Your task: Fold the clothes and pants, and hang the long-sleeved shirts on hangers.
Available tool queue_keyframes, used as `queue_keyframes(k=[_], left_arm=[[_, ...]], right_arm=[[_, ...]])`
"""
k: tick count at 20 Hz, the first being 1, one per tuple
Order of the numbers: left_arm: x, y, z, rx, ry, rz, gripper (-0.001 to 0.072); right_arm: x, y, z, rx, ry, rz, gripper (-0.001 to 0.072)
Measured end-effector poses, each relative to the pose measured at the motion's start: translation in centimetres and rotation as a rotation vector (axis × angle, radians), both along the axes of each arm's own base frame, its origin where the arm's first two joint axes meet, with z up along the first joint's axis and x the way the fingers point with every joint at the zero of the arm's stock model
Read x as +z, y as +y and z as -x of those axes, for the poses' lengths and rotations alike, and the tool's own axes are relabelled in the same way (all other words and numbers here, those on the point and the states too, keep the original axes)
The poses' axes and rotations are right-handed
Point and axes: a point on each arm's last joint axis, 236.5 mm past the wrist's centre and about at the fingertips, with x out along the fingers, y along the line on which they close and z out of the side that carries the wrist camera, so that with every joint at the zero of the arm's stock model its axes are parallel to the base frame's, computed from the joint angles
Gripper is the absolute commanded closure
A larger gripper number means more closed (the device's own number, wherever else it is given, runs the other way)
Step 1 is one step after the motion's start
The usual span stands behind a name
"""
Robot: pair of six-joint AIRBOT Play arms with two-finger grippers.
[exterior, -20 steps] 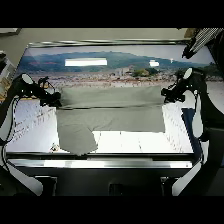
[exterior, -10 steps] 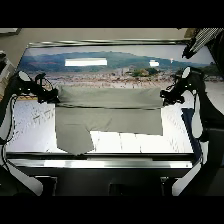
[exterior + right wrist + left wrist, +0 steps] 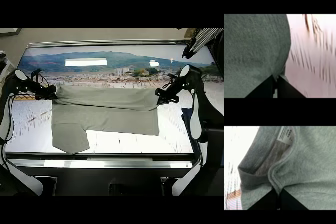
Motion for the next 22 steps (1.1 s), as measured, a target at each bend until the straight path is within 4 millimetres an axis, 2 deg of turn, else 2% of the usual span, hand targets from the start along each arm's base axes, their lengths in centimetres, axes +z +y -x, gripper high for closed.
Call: queue_keyframes(k=[2, 3, 4, 5, 6, 7, 10, 12, 14, 16, 18, 20, 22], left_arm=[[-0.3, 0.0, -0.1, 0.002, 0.002, 0.001, 0.0690], [-0.5, 0.0, -0.1, 0.002, 0.004, 0.001, 0.0661], [-0.6, 0.0, -0.1, 0.003, 0.006, 0.001, 0.0556], [-0.7, 0.0, -0.1, 0.003, 0.005, 0.001, 0.0378], [-0.7, 0.1, -0.2, 0.004, 0.005, 0.000, 0.0269], [-0.7, 0.1, -0.1, 0.005, 0.005, 0.000, 0.0242], [0.5, 1.0, 0.0, 0.019, -0.010, -0.001, 0.0243], [2.0, 2.3, 0.7, 0.020, -0.015, -0.004, 0.0243], [3.6, 3.8, 2.1, 0.028, -0.005, 0.005, 0.0243], [5.0, 5.4, 4.2, 0.060, 0.007, 0.020, 0.0243], [5.5, 6.7, 7.3, 0.100, 0.039, 0.041, 0.0243], [5.4, 7.2, 10.9, 0.144, 0.075, 0.063, 0.0243], [4.7, 7.0, 14.7, 0.188, 0.108, 0.080, 0.0243]], right_arm=[[-0.3, 0.1, 0.2, 0.021, 0.008, 0.052, 0.0649], [-0.4, 0.0, 0.3, 0.028, 0.011, 0.076, 0.0582], [-0.5, 0.0, 0.3, 0.034, 0.012, 0.090, 0.0489], [-0.5, 0.0, 0.4, 0.035, 0.014, 0.102, 0.0394], [-0.6, 0.0, 0.4, 0.039, 0.015, 0.109, 0.0345], [-0.6, 0.0, 0.5, 0.041, 0.018, 0.116, 0.0345], [0.2, -0.3, 0.9, 0.066, 0.020, 0.111, 0.0338], [2.0, -1.3, 0.6, 0.066, -0.026, 0.084, 0.0299], [4.4, -3.4, 0.4, 0.039, -0.087, 0.047, 0.0292], [6.3, -5.9, 1.1, -0.008, -0.126, -0.003, 0.0292], [7.2, -7.5, 2.7, -0.055, -0.136, -0.060, 0.0292], [7.3, -8.2, 4.7, -0.094, -0.138, -0.120, 0.0292], [6.7, -7.9, 6.8, -0.119, -0.125, -0.164, 0.0293]])
